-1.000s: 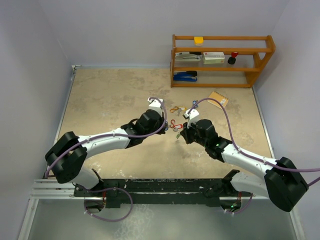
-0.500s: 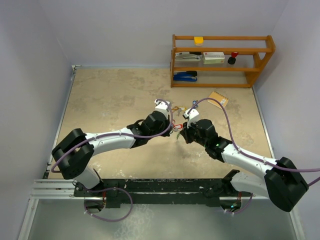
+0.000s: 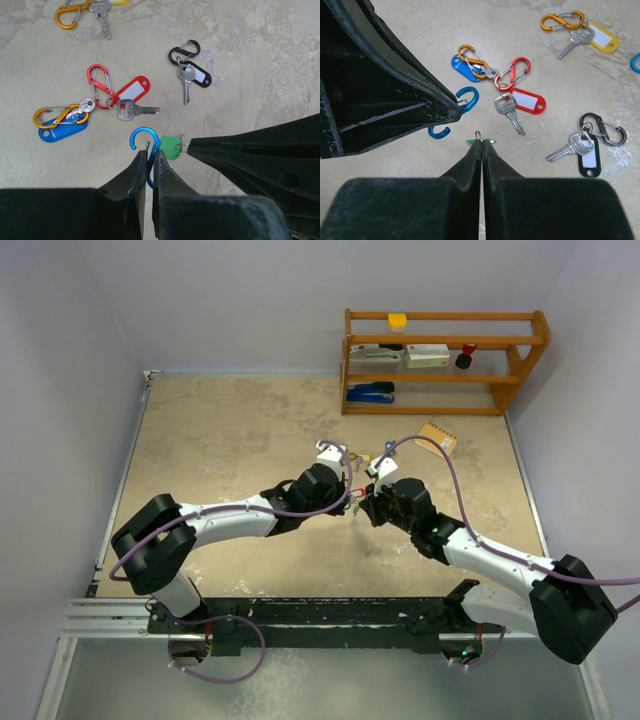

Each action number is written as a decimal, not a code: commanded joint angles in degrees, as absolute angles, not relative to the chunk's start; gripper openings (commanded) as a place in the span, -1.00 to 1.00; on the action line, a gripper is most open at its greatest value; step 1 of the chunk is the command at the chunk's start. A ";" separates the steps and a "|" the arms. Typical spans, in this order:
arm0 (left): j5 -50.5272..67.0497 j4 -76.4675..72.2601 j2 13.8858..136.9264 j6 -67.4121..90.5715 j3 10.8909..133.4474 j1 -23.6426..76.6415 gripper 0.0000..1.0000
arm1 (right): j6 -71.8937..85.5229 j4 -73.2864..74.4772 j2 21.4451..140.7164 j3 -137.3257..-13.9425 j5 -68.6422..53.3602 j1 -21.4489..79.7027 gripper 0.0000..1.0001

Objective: Put the keys on the keyring

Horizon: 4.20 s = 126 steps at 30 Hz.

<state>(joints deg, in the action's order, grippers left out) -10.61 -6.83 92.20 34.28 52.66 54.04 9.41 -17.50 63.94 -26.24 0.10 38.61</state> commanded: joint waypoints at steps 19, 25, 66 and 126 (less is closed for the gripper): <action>-9.32 -10.29 94.38 33.41 56.75 54.93 -1.00 | 8.35 -21.44 62.43 -28.21 -3.05 39.20 -1.00; -9.49 -10.48 94.82 33.43 56.93 54.98 -1.00 | 8.37 -21.77 62.23 -28.04 -3.73 39.37 -1.00; -20.80 -8.57 91.56 35.43 56.80 53.32 -1.00 | 10.22 -19.95 57.71 -25.96 -1.98 40.93 -0.11; -20.87 -10.86 112.85 33.79 72.71 33.41 -0.15 | 12.00 -17.47 48.10 -21.19 16.53 40.82 0.69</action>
<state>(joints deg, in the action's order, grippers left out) -21.41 -8.23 112.62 34.61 70.30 34.15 12.01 -15.73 47.99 -20.97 16.56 40.77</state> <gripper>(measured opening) 0.413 0.842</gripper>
